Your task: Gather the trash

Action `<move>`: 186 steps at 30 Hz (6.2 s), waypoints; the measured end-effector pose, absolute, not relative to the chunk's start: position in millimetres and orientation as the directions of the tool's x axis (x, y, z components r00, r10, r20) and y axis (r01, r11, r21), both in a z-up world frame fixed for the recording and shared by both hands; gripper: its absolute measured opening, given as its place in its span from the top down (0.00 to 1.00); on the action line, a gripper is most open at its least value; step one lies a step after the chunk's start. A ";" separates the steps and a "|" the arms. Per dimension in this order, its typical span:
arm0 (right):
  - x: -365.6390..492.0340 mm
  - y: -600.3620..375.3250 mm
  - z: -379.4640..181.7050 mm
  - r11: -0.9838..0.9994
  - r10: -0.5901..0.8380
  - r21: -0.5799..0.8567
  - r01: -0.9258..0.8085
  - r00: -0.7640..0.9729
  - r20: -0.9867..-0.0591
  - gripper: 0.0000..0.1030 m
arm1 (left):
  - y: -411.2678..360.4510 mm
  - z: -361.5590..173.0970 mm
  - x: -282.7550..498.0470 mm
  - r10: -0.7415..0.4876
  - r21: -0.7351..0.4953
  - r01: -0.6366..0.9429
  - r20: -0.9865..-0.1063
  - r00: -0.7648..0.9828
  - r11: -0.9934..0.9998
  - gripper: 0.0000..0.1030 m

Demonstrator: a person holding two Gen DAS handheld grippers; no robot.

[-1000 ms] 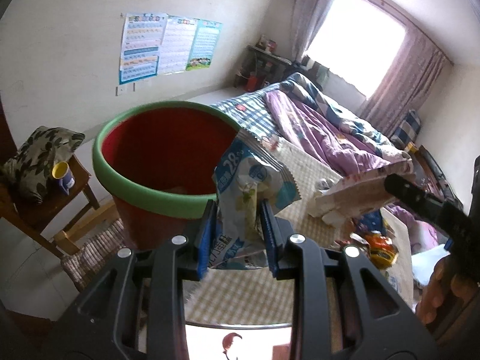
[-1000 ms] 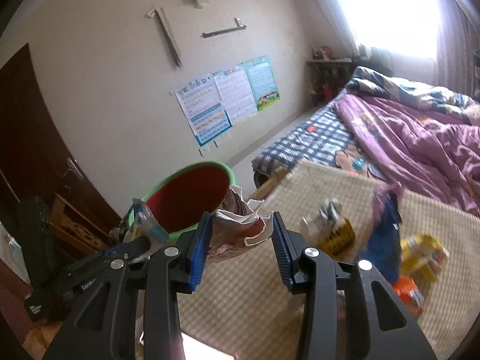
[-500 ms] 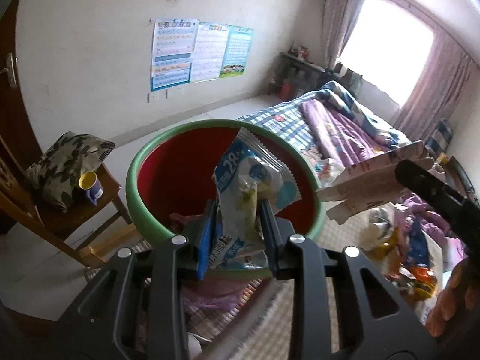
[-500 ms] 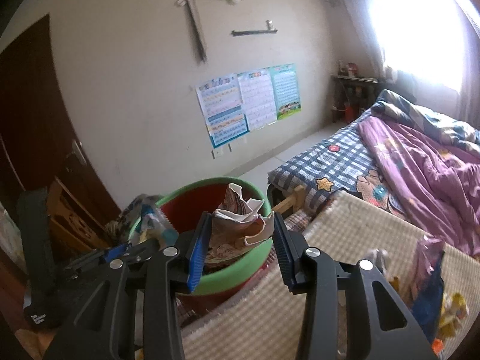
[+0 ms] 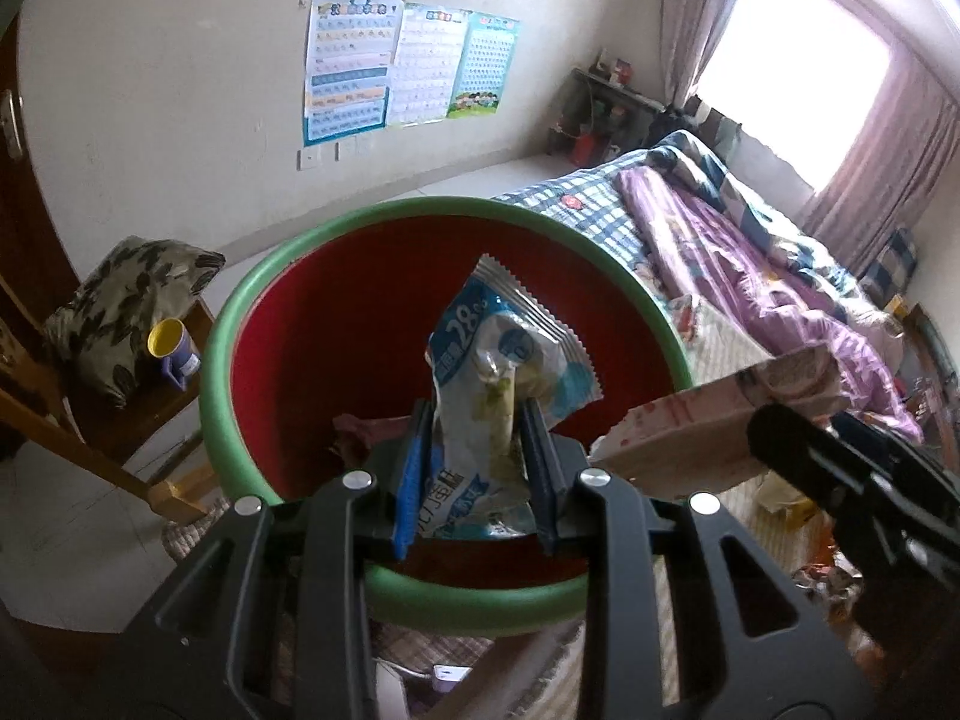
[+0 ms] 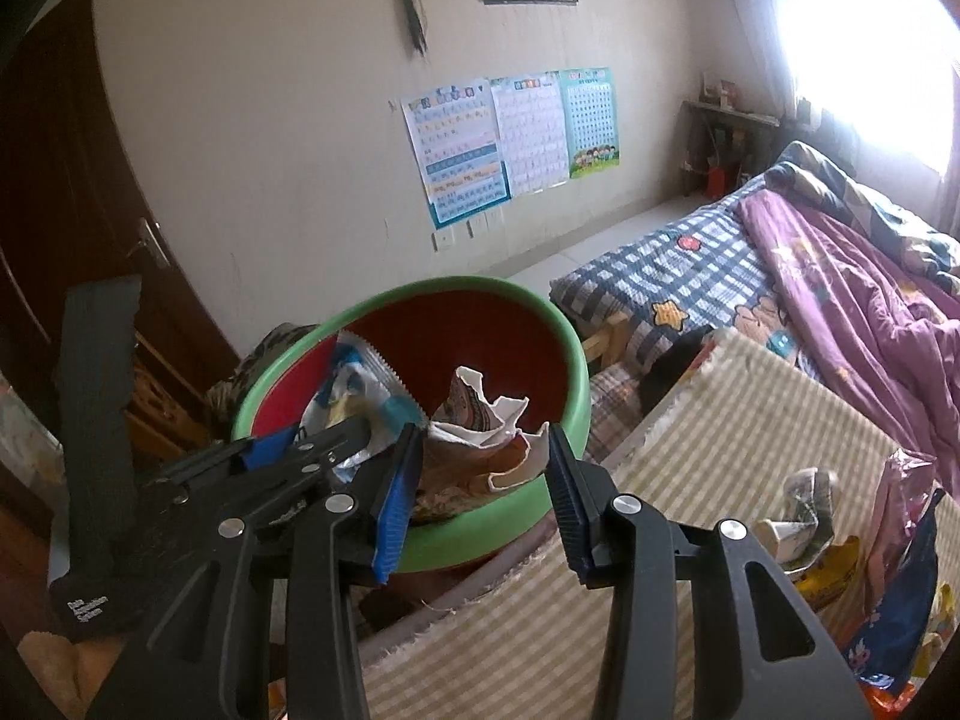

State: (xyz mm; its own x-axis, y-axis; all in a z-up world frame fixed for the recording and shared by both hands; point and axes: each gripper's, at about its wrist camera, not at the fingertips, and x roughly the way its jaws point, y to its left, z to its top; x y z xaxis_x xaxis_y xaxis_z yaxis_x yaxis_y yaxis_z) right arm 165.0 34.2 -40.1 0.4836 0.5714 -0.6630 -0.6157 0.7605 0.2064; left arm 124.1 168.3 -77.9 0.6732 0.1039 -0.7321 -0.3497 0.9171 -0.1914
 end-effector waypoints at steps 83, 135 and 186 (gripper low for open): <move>89.6 -260.2 -86.9 0.929 0.361 0.334 -0.159 0.588 -0.724 0.38 | -21.1 -116.2 97.9 -0.249 -0.252 0.066 -0.819 0.516 0.965 0.54; 151.9 -264.8 -125.4 0.896 0.438 0.414 -0.162 0.475 -0.763 0.28 | -59.4 -126.1 109.7 -0.227 -0.188 0.128 -0.838 0.496 0.974 0.23; 81.1 -279.9 -44.8 0.932 0.327 0.332 -0.147 0.739 -0.589 0.52 | -34.3 -93.1 101.4 -0.199 -0.209 0.054 -0.780 0.593 0.977 0.57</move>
State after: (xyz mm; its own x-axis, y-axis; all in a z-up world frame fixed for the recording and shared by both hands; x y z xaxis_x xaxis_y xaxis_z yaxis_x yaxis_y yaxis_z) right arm 81.1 -279.9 -44.8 0.7393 0.3265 -0.5889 -0.1471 0.9317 0.3320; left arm 101.4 -34.3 -93.1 0.5934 -0.1992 -0.7799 0.0537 0.9765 -0.2085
